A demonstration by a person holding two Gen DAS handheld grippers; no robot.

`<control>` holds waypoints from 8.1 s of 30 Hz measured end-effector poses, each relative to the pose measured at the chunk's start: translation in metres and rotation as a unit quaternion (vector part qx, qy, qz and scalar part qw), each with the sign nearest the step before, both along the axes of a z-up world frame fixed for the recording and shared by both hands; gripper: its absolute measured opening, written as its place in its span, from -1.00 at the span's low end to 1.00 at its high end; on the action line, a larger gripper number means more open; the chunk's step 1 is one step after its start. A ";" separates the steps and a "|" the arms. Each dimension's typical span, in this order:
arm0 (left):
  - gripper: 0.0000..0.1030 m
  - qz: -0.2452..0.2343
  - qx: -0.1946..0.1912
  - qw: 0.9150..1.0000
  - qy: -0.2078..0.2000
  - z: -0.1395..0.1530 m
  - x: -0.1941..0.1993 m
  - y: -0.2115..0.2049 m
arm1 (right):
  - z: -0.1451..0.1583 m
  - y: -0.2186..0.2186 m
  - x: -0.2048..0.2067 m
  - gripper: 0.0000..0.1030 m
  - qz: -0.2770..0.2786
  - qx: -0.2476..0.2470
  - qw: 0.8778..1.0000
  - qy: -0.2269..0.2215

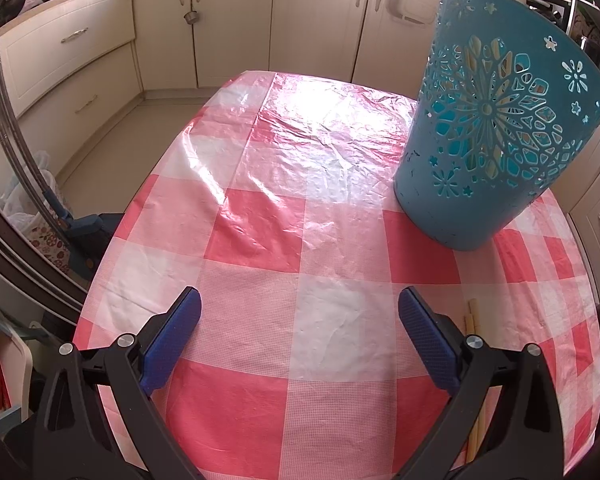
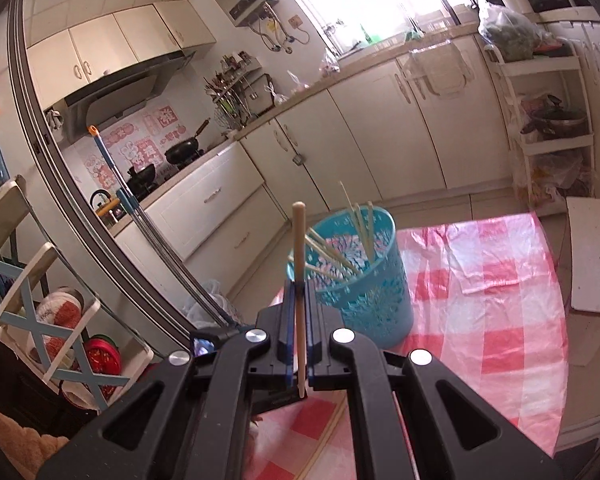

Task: Organize utensils
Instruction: 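Lower the chopstick into the teal basket and open the right tool, then bring the right tool back over the remaining chopsticks on the cloth, then grasp a wooden chopstick from the cloth with the left tool, then lift the chopstick off the cloth with the left tool, then carry the chopstick over the teal basket and release it with the left tool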

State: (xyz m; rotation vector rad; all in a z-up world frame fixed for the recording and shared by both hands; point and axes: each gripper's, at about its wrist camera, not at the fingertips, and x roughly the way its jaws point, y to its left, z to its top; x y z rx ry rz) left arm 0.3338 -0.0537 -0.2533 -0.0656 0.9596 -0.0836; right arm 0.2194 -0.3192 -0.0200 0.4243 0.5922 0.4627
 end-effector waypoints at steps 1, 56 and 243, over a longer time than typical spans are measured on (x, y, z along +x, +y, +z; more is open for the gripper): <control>0.84 0.000 0.000 1.000 0.000 0.000 0.000 0.000 | 0.011 0.000 0.003 -0.90 0.001 0.002 1.000 -0.011; 0.84 0.002 -0.014 1.000 0.001 0.003 0.000 0.006 | -0.149 0.085 0.007 -0.47 -0.012 -0.190 0.966 0.172; -0.92 -0.156 -0.184 0.956 -0.164 0.238 -0.006 -0.017 | -0.182 0.071 -0.004 -0.80 0.045 -0.237 0.960 0.141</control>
